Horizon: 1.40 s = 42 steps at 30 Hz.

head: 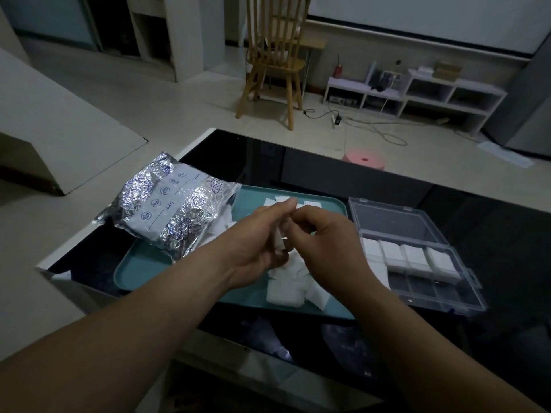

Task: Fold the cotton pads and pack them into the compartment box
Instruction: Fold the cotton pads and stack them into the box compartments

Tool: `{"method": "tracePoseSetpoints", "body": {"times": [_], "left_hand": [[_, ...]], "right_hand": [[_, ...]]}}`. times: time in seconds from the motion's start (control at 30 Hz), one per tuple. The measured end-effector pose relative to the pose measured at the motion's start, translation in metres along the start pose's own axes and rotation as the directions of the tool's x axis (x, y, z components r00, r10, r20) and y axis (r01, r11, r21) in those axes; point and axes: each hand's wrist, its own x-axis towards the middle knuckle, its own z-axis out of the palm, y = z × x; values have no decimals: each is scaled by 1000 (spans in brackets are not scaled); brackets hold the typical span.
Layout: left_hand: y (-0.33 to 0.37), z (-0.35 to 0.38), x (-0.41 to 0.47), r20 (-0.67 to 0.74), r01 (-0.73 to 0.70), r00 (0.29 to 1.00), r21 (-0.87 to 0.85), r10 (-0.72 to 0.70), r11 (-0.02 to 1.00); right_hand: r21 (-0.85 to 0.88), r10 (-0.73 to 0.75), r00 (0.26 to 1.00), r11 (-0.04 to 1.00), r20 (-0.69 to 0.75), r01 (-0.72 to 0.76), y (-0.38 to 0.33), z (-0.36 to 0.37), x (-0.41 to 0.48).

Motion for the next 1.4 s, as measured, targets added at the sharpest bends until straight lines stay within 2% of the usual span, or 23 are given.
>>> {"method": "tracePoseSetpoints", "body": {"times": [0.13, 0.23, 0.33, 0.4, 0.47, 0.57, 0.63, 0.7, 0.77, 0.87, 1.03, 1.13, 1.23, 1.4], "left_hand": [[3, -5, 0, -86, 55, 994, -183, -72, 982], [1, -10, 3, -87, 55, 993, -218, -76, 974], [0, -15, 8, 14, 95, 995, -200, -94, 975], [0, -16, 8, 16, 106, 994, -147, -105, 983], [1, -16, 8, -66, 70, 995, -152, -81, 986], [4, -24, 11, -239, -25, 970, -224, -31, 974], [7, -31, 14, -312, -63, 950, -188, 2, 980], [7, -34, 15, -356, -69, 934, -154, 9, 986], [7, -33, 17, -383, -64, 924, -134, 8, 989], [5, -35, 19, -411, -59, 912, -112, 8, 992], [4, -36, 20, -402, -49, 915, -76, 15, 996], [2, -34, 20, -397, -42, 918, -62, 14, 997], [1, -33, 19, -400, -45, 916, -59, 18, 997], [-1, -33, 19, -407, -46, 913, -20, 35, 999]], "right_hand": [[-94, -14, 988, 996, -152, 0, 6, 2, 0], [-176, -132, 971, 980, -202, 96, 6, -2, 1], [-265, -332, 937, 918, -109, 295, 4, 1, 1], [-237, -353, 935, 906, 32, 350, 8, 3, 3], [-140, -237, 962, 957, 134, 255, 11, 1, 5], [6, 7, 1000, 1000, 16, -7, 13, -9, 18], [-48, 152, 987, 987, -50, -154, 22, -16, 30], [-196, 253, 967, 949, -1, -248, 35, -17, 37], [-322, 313, 943, 909, 114, -263, 41, -12, 36], [-419, 325, 916, 885, 237, -205, 39, 3, 31], [-538, 439, 879, 794, 185, -284, 40, 24, 30], [-550, 384, 910, 799, 153, -244, 46, 30, 32], [-558, 392, 898, 799, 202, -223, 46, 33, 38], [-538, 372, 914, 809, 160, -235, 47, 28, 42]]}}
